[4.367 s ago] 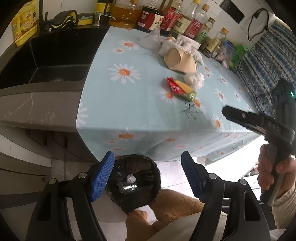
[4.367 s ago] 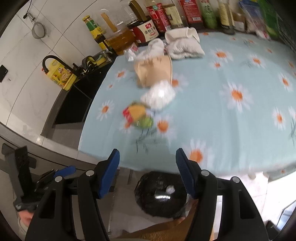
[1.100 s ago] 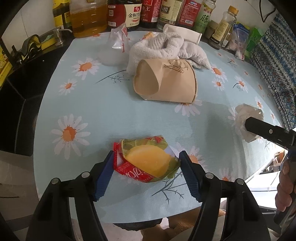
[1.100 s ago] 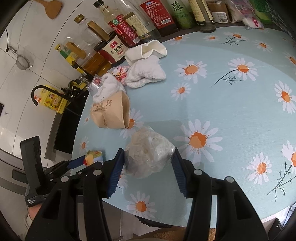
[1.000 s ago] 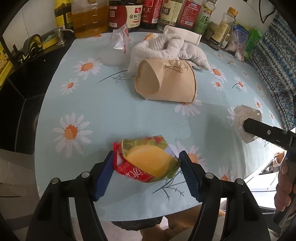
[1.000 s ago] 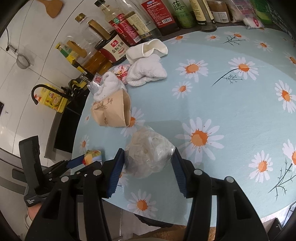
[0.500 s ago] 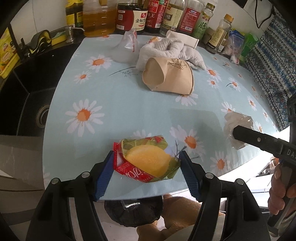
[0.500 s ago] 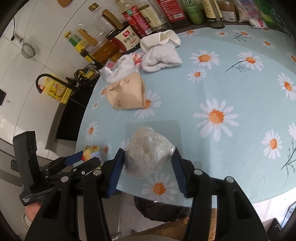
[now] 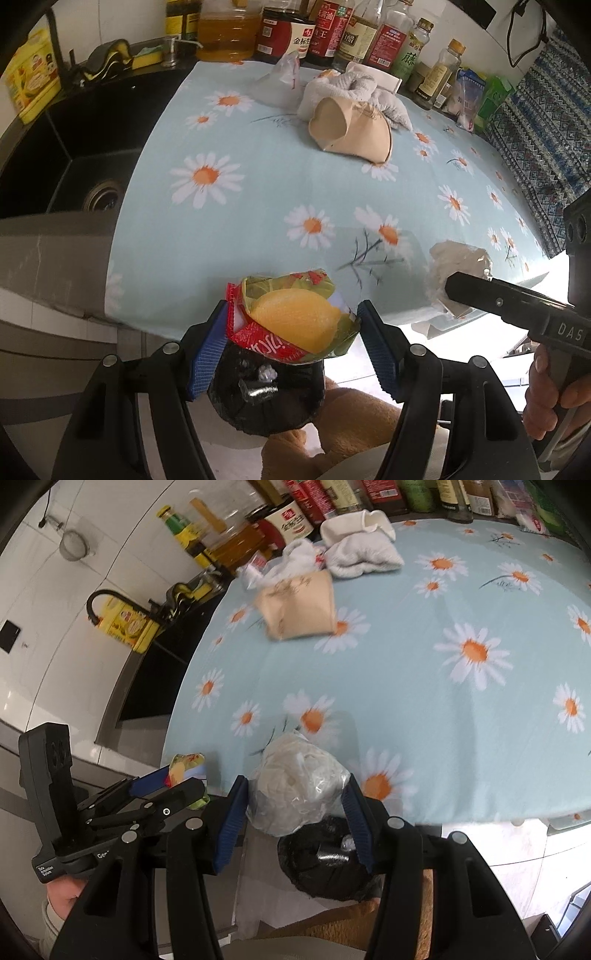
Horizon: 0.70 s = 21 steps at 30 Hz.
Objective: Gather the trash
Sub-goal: 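Lower both held items over the bin and open both tools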
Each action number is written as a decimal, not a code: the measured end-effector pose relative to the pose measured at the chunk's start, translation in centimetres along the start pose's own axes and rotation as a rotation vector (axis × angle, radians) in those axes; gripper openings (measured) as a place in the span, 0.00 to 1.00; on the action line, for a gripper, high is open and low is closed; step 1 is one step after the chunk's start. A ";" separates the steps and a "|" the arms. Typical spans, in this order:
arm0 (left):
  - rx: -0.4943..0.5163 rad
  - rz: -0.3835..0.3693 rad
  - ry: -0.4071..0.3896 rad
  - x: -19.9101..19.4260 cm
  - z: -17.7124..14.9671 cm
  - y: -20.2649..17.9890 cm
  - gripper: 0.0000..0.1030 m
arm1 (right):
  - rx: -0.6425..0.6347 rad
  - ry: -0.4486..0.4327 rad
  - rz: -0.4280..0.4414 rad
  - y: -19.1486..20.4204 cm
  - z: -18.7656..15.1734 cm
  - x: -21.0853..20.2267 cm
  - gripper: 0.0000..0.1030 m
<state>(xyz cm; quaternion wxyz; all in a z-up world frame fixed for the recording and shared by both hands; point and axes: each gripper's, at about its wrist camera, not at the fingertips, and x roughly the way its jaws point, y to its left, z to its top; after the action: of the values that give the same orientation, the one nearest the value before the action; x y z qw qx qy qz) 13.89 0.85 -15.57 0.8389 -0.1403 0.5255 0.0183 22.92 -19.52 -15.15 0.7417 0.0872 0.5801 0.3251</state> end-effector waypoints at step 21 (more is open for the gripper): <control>-0.079 -0.014 0.116 2.1 -9.0 4.4 0.65 | -0.023 0.169 -0.024 3.2 -8.4 4.8 0.51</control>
<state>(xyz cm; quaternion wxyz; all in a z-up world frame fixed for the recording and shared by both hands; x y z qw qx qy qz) 6.16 2.54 -22.04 0.8011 -0.1778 0.5710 0.0252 14.60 -16.32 -20.01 0.6947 0.0439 0.6379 0.3293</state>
